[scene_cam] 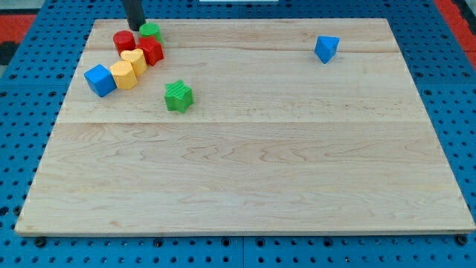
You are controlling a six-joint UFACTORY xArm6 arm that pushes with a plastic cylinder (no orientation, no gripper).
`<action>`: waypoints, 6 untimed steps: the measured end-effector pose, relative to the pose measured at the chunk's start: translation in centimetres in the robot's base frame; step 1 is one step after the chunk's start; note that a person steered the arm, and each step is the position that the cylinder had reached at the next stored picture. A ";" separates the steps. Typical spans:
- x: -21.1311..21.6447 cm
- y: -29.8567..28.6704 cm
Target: Move the green circle to the right side of the red star
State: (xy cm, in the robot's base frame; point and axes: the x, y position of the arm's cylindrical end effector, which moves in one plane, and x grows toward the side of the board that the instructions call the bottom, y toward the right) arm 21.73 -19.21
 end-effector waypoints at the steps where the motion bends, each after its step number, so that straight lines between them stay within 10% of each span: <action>1: 1.8 2.7; 6: 2.7 11.2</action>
